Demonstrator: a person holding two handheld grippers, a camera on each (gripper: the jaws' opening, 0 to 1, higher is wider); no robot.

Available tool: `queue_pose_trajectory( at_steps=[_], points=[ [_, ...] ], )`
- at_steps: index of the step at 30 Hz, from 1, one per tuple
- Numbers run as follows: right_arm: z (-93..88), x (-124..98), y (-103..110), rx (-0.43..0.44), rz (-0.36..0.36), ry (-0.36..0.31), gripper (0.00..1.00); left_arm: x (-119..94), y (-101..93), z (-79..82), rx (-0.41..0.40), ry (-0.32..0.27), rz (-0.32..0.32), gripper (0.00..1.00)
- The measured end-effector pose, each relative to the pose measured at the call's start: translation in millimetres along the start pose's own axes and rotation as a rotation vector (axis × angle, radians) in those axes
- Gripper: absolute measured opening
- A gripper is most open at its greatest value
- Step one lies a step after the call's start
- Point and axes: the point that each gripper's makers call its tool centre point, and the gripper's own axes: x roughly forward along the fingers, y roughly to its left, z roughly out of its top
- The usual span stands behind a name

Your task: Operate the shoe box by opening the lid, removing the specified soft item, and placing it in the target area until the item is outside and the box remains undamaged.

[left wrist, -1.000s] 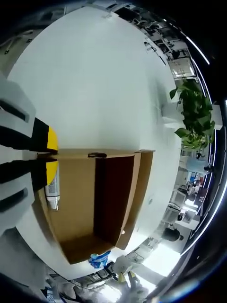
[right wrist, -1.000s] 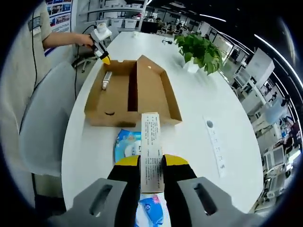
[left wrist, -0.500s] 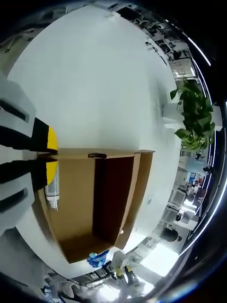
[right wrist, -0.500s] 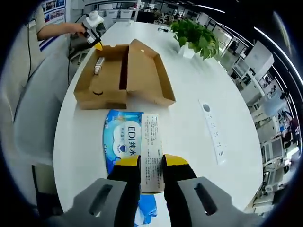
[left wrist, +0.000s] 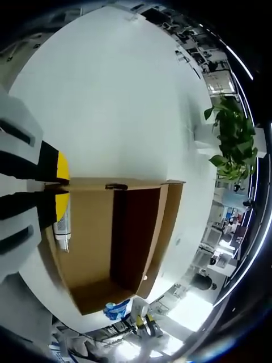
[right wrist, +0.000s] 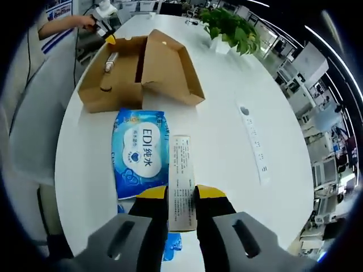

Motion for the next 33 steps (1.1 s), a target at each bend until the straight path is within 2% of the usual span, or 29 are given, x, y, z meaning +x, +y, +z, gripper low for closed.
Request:
queue_pose_trajectory(
  at_steps=[16, 33],
  points=[
    [-47.6, 21.2, -12.0, 0.003, 0.016, 0.112, 0.16, 1.1, -0.1, -0.2, 0.003, 0.005, 0.007, 0.04],
    [-89.2, 30.2, -14.1, -0.076, 0.040, 0.254, 0.16, 0.6, 0.2, -0.8, 0.007, 0.000, 0.012, 0.04]
  ],
)
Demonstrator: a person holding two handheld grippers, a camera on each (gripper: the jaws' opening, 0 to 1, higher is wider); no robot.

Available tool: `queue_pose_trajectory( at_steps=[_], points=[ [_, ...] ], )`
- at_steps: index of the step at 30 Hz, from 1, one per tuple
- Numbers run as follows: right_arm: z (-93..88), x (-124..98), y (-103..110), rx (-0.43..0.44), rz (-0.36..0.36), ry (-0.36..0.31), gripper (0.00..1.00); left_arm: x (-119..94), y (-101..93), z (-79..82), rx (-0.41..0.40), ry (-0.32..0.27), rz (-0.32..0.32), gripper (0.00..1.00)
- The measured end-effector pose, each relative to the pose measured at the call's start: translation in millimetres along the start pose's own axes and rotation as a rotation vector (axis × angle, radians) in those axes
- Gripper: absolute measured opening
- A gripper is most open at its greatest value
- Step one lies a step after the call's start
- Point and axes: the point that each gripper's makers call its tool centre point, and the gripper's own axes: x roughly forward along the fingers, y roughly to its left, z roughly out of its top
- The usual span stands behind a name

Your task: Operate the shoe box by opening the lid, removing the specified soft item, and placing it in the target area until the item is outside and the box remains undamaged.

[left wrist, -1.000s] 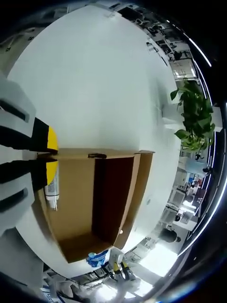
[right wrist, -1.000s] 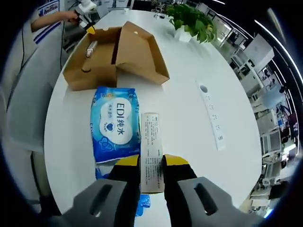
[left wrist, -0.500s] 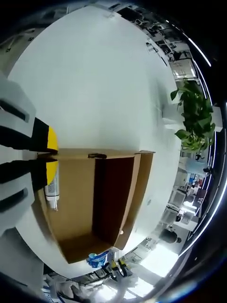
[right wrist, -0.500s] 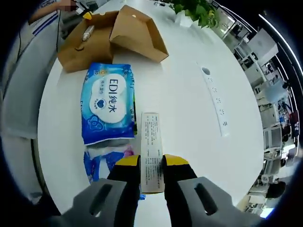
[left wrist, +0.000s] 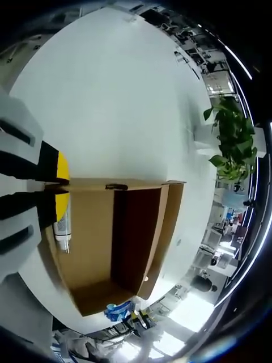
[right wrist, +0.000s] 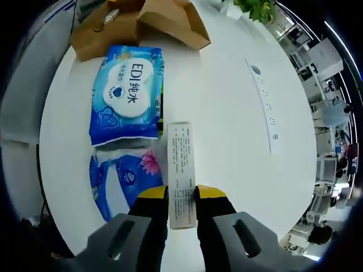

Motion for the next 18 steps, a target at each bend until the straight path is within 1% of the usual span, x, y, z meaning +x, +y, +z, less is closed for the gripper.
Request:
queue_pose_trajectory(
  at_steps=[2, 8, 18],
  points=[
    [-4.0, 1.1, -0.6, -0.012, -0.005, 0.018, 0.16, 0.0, 0.1, -0.1, -0.001, 0.000, 0.000, 0.04],
    [-10.4, 2.5, 3.8, 0.011, 0.008, 0.045, 0.16, -0.4, 0.3, -0.5, -0.001, 0.001, 0.002, 0.04],
    [-20.4, 6.2, 0.2, -0.022, -0.002, 0.081, 0.16, -1.4, -0.6, -1.7, 0.001, 0.001, -0.001, 0.04]
  ],
)
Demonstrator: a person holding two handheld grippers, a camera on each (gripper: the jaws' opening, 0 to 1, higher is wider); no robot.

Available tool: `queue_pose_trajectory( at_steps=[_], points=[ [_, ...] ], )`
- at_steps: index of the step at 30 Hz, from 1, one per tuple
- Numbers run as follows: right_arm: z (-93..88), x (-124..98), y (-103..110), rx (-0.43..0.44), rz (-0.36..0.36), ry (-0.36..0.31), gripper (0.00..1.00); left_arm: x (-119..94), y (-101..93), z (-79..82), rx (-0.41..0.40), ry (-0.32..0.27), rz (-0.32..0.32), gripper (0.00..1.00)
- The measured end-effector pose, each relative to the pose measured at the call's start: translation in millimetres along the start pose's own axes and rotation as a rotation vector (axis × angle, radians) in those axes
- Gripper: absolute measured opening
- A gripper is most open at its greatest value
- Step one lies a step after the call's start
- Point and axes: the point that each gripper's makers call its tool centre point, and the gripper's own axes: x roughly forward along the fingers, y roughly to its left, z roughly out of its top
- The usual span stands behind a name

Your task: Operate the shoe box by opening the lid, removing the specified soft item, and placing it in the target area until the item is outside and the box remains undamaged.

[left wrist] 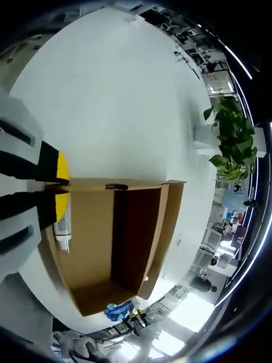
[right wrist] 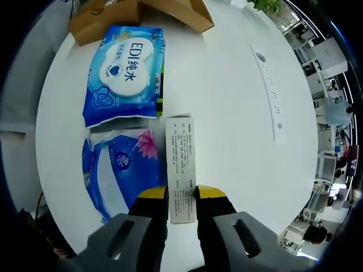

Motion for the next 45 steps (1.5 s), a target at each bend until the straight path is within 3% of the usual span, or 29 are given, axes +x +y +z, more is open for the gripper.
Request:
queue_pose_trajectory(
  at_steps=[11, 21, 26, 33, 45],
  points=[
    [-0.7, -0.4, -0.7, -0.002, -0.012, 0.010, 0.16, 1.6, -1.3, 2.8, 0.052, 0.005, -0.020, 0.06],
    [5.6, -4.4, -8.2, 0.018, -0.070, -0.001, 0.22, 2.5, 3.0, 8.0, 0.180, 0.014, -0.001, 0.14],
    [8.6, -9.8, -10.5, 0.067, -0.084, -0.019, 0.26, -3.7, 4.0, 11.6, 0.256, 0.030, -0.006, 0.18],
    [9.9, -19.8, -8.3, 0.123, -0.106, -0.053, 0.35, -10.5, 6.1, 26.9, 0.314, 0.010, -0.009, 0.19],
    [17.5, -46.3, 3.4, 0.222, -0.142, -0.140, 0.48, -12.6, -11.6, 55.8, 0.436, -0.006, -0.065, 0.24]
  ],
)
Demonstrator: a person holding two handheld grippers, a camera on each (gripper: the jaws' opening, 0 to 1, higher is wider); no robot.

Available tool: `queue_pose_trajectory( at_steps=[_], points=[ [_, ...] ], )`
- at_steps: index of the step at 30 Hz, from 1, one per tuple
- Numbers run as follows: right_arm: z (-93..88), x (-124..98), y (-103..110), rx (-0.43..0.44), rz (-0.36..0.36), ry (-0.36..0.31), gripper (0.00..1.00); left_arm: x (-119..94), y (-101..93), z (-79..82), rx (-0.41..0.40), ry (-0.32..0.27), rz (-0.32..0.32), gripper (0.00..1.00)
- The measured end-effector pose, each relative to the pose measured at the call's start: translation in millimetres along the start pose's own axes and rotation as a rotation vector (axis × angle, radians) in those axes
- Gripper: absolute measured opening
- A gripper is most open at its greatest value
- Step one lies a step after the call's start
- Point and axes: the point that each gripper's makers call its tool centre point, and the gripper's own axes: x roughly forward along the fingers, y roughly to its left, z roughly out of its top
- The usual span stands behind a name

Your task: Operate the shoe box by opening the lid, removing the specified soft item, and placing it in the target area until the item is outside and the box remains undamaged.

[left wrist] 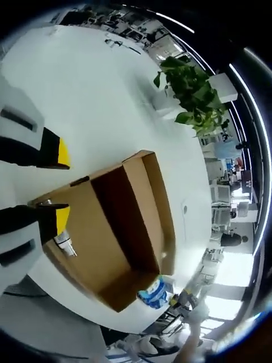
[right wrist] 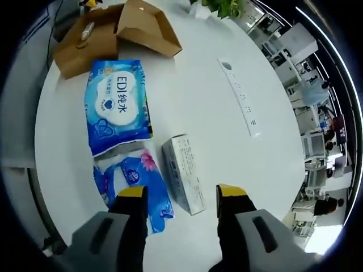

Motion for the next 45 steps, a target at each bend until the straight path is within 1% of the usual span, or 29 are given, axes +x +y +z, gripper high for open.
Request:
queue_pose_trajectory(
  at_steps=[2, 7, 9, 13, 16, 20, 21, 22, 23, 24, 30, 33, 39, 41, 42, 45],
  points=[
    [2.3, -5.3, 3.4, 0.023, -0.007, -0.019, 0.49, 1.4, -0.4, 5.4, 0.013, -0.006, -0.014, 0.26],
    [7.7, -17.4, 12.2, 0.084, -0.026, -0.076, 0.54, 6.1, -8.1, 9.9, 0.056, 0.017, -0.063, 0.27],
    [10.5, -22.4, 17.0, 0.109, -0.032, -0.109, 0.56, 8.6, -12.5, 8.5, 0.072, 0.041, -0.085, 0.27],
    [11.9, -30.8, 29.6, 0.128, -0.032, -0.139, 0.59, 13.8, -19.7, 4.2, 0.115, 0.081, -0.120, 0.28],
    [13.6, -35.4, 35.6, 0.142, -0.038, -0.157, 0.60, 15.8, -25.3, 4.4, 0.129, 0.095, -0.153, 0.28],
    [18.6, -42.8, 41.9, 0.196, -0.058, -0.201, 0.62, 19.5, -30.9, 3.8, 0.157, 0.120, -0.190, 0.28],
    [19.3, -44.5, 45.5, 0.205, -0.057, -0.208, 0.62, 20.3, -32.8, 2.2, 0.173, 0.133, -0.204, 0.27],
    [20.7, -45.7, 48.1, 0.217, -0.057, -0.217, 0.62, 20.7, -36.8, -3.3, 0.197, 0.170, -0.233, 0.27],
    [22.2, -46.6, 51.1, 0.227, -0.053, -0.226, 0.63, 21.9, -37.8, -5.0, 0.207, 0.183, -0.235, 0.27],
    [23.5, -48.0, 55.2, 0.235, -0.050, -0.235, 0.63, 23.2, -40.5, -8.0, 0.234, 0.204, -0.249, 0.27],
    [30.1, -54.9, 72.2, 0.310, -0.050, -0.282, 0.66, 29.4, -52.8, -13.6, 0.303, 0.259, -0.310, 0.28],
    [34.1, -57.5, 79.7, 0.322, -0.049, -0.301, 0.67, 32.0, -54.7, -16.4, 0.342, 0.285, -0.327, 0.28],
    [53.2, -64.4, 98.5, 0.400, -0.034, -0.384, 0.69, 37.3, -62.2, -27.6, 0.455, 0.359, -0.378, 0.28],
    [57.5, -66.5, 107.0, 0.401, -0.024, -0.399, 0.69, 40.2, -66.5, -29.4, 0.479, 0.369, -0.415, 0.28],
    [58.9, -66.7, 110.0, 0.403, -0.021, -0.404, 0.69, 41.4, -66.8, -29.9, 0.479, 0.377, -0.415, 0.28],
    [62.2, -67.2, 118.6, 0.409, -0.010, -0.411, 0.69, 45.4, -67.5, -32.7, 0.516, 0.406, -0.434, 0.28]
  ],
)
